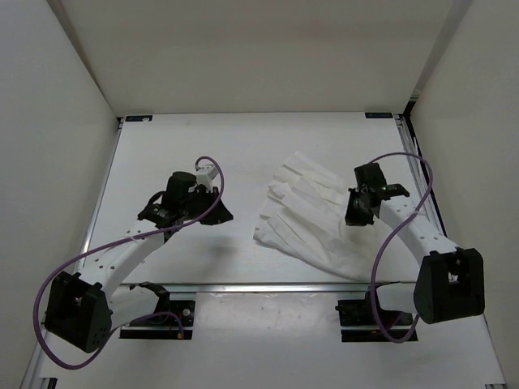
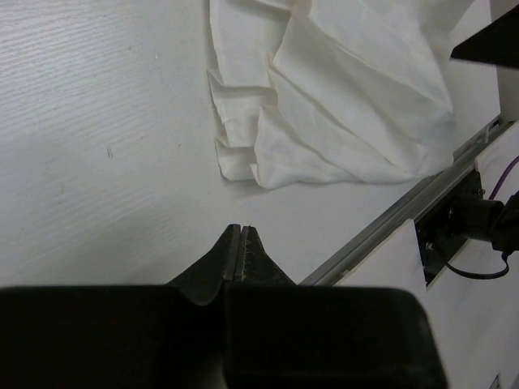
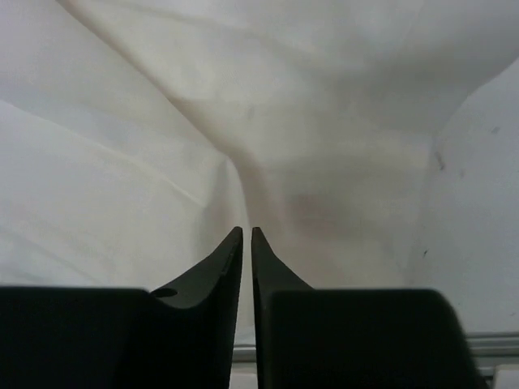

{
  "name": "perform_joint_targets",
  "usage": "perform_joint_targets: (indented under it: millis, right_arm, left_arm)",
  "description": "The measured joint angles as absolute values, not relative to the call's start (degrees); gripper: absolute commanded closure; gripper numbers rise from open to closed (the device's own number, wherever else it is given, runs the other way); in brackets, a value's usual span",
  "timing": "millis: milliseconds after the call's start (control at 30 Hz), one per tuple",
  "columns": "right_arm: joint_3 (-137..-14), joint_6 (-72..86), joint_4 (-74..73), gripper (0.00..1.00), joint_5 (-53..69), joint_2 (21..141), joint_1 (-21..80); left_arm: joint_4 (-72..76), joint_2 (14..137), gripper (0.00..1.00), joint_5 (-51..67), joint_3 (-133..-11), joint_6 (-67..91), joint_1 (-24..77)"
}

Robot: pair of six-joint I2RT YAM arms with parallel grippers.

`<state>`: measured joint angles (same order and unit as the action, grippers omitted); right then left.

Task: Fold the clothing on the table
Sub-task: Flatten the skirt out

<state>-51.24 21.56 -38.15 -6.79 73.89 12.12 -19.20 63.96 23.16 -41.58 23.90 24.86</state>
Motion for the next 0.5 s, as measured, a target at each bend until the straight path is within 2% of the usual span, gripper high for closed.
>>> perform_joint_targets:
  millis: [133, 267, 500]
  right_arm:
    - [-44.3, 24.1, -40.4, 0.95, -3.1, 74.7, 13.7]
    - [-43.6, 24.7, -41.2, 0.96, 4.0, 78.9, 21.1]
    - [-57.3, 24.9, -38.8, 0.96, 18.3, 95.0, 31.3]
  left_arm:
    - [-19.3, 63.6, 1.00, 22.9, -40.9, 24.0, 24.8]
    - [-19.5, 63.5, 0.99, 22.8, -40.9, 24.0, 24.8]
    - [-19.7, 63.4, 0.92, 22.7, -40.9, 24.1, 24.1]
